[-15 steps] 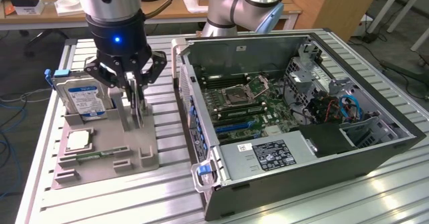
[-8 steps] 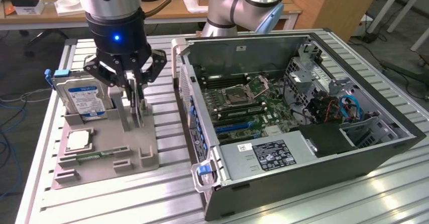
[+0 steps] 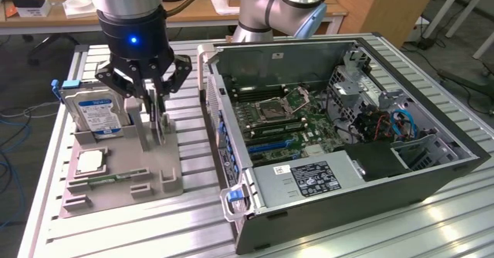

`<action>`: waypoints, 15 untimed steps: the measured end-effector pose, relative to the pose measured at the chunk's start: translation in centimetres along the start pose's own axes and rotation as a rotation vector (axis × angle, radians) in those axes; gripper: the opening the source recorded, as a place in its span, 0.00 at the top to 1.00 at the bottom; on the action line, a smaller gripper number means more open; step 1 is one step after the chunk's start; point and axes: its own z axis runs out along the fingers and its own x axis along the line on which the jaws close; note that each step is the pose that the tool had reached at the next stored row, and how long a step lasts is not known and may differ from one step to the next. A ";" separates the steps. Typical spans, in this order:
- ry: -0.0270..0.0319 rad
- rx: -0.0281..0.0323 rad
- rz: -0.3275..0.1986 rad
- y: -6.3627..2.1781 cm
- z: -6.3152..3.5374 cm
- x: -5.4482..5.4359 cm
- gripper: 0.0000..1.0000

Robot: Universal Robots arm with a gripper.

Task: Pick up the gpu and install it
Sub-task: 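Pick up the gpu and move the gpu toward the slot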

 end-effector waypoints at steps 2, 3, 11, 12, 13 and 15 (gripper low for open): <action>0.0000 0.0000 0.000 0.00 -0.12 0.0 0.74; -0.0001 -0.0001 0.000 0.01 -0.17 0.0 0.74; -0.0001 -0.0001 0.000 0.02 -0.65 0.0 0.74; -0.0001 0.0000 0.000 0.02 -0.72 0.0 0.74; -0.0001 0.0000 0.000 0.03 -0.79 0.0 0.74; -0.0001 -0.0001 0.000 0.04 -1.04 0.0 0.74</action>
